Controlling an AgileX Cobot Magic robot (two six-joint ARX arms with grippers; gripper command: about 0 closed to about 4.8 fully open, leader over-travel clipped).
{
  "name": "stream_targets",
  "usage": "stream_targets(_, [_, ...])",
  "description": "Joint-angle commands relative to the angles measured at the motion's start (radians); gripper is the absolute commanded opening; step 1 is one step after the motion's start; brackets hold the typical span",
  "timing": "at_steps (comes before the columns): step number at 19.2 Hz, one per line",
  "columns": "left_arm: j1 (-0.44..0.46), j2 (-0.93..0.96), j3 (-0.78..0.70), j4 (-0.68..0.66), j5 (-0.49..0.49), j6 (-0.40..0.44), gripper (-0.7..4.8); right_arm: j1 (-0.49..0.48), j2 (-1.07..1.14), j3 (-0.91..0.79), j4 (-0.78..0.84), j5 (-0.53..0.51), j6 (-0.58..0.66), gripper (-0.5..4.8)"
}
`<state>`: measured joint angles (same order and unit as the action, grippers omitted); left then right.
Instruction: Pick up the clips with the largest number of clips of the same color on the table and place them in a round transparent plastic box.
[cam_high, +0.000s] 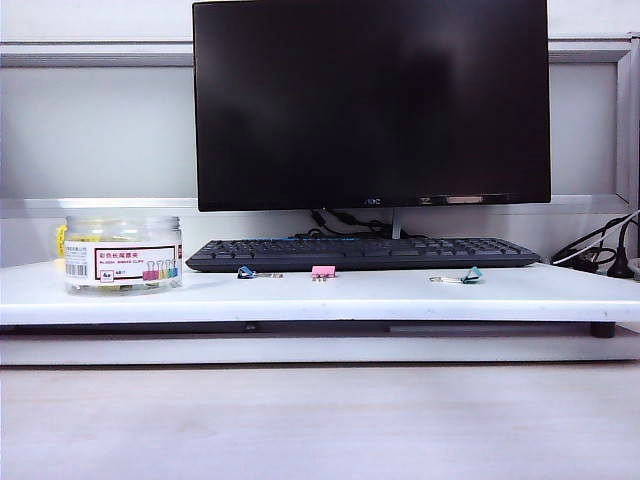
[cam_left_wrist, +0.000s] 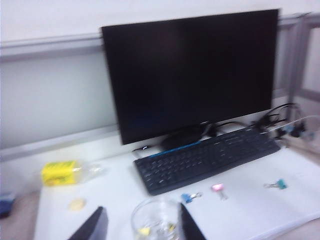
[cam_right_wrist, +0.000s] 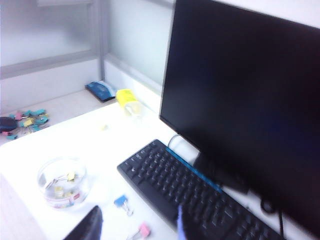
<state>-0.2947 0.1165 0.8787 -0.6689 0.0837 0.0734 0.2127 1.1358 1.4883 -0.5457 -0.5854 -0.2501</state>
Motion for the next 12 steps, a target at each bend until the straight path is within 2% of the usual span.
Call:
stream_targets(1, [-0.001,0.000,-0.005,0.033,0.015,-0.003,1.91,0.002,-0.138,-0.115,0.008,0.049,0.016,1.97])
stream_targets(3, [-0.001,0.000,-0.034,0.035,0.037,-0.004,1.91,0.002,-0.267,-0.216,0.021,0.080,0.060,1.97])
stream_targets(4, [-0.001,0.000,-0.064,0.042,0.079,-0.021,1.91,0.001,-0.372,-0.292,0.041,0.114,0.103,1.97])
stream_targets(6, [-0.001,0.000,-0.117,0.094,0.108,-0.078,1.91,0.001,-0.493,-0.374,0.060,0.178,0.138,1.97])
stream_targets(8, [-0.001,0.001,-0.192,0.206,0.169,-0.129,1.88,0.001,-0.665,-0.484,0.084,0.260,0.204,1.98])
stream_targets(10, [-0.001,0.001,-0.263,0.285,0.171,-0.159,1.82,0.001,-0.810,-0.597,0.074,0.350,0.251,1.97])
stream_targets(12, [-0.001,0.001,-0.319,0.306,0.171,-0.164,1.82,0.001,-0.906,-0.701,0.073,0.374,0.294,1.97])
